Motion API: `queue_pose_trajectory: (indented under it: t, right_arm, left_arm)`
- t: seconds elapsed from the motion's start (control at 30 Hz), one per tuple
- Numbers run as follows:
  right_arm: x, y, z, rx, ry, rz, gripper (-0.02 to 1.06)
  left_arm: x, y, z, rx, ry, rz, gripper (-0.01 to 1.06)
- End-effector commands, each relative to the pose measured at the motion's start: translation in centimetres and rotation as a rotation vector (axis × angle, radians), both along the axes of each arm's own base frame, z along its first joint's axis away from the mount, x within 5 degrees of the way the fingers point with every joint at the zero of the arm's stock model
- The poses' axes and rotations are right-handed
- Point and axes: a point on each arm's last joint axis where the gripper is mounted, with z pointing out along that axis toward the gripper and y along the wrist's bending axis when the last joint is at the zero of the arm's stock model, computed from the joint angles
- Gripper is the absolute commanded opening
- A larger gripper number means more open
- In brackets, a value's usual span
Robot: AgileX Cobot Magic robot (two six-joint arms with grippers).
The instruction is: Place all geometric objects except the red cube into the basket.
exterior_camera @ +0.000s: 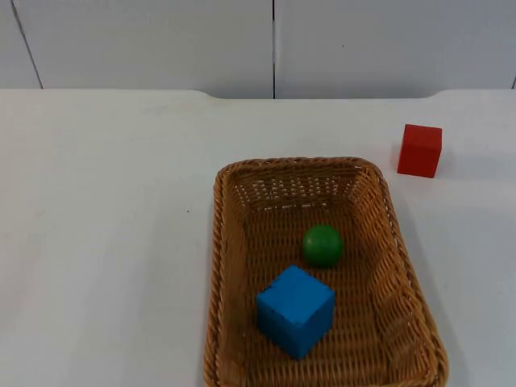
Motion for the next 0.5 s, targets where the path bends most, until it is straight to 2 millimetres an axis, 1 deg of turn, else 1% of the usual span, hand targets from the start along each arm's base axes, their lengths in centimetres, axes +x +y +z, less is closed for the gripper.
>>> queue_pose_trajectory:
  t: [0.0,0.03,0.07,0.1,0.13,0.17,0.2,0.23,0.33,0.37,0.47]
  right_arm:
    - [-2.3,-1.6,-0.3,0.026,-0.029,0.001,0.85]
    - [-2.3,-1.6,-0.3,0.026,-0.029,0.001,0.85]
    - [-3.1,-2.3,-0.4,0.029,-0.033,0.000,0.85]
    - [-4.5,-3.3,-0.5,0.044,-0.040,-0.002,0.85]
    - [-5.2,-3.9,-0.9,0.044,-0.039,-0.002,0.85]
    - [-5.6,-4.2,-1.0,0.046,-0.043,-0.002,0.85]
    - [-5.6,-4.2,-1.0,0.046,-0.043,-0.002,0.85]
    - [-7.0,-5.2,-1.2,0.056,-0.055,-0.002,0.85]
    - [-9.5,-7.2,-1.5,0.084,-0.091,-0.002,0.85]
    - [-9.5,-7.2,-1.5,0.084,-0.091,-0.002,0.85]
    - [-11.8,-9.0,-1.9,0.118,-0.134,-0.001,0.85]
  left_arm:
    - [-1.9,0.2,1.3,-0.012,-0.084,0.001,1.05]
    - [-1.9,0.2,1.3,-0.012,-0.084,0.001,1.05]
    - [-2.9,0.2,1.8,-0.015,-0.119,-0.001,1.05]
    - [-4.1,0.3,2.4,-0.016,-0.164,-0.006,1.05]
    - [-5.0,0.4,2.8,-0.015,-0.193,-0.010,1.05]
    - [-5.5,0.4,2.9,-0.016,-0.205,-0.012,1.05]
    - [-5.5,0.4,2.9,-0.016,-0.205,-0.012,1.05]
    - [-6.8,0.5,3.3,-0.019,-0.246,-0.014,1.05]
    - [-9.3,0.7,3.7,-0.017,-0.300,-0.023,1.05]
    - [-9.3,0.7,3.7,-0.017,-0.300,-0.023,1.05]
    - [-11.7,0.8,3.7,-0.013,-0.332,-0.033,1.05]
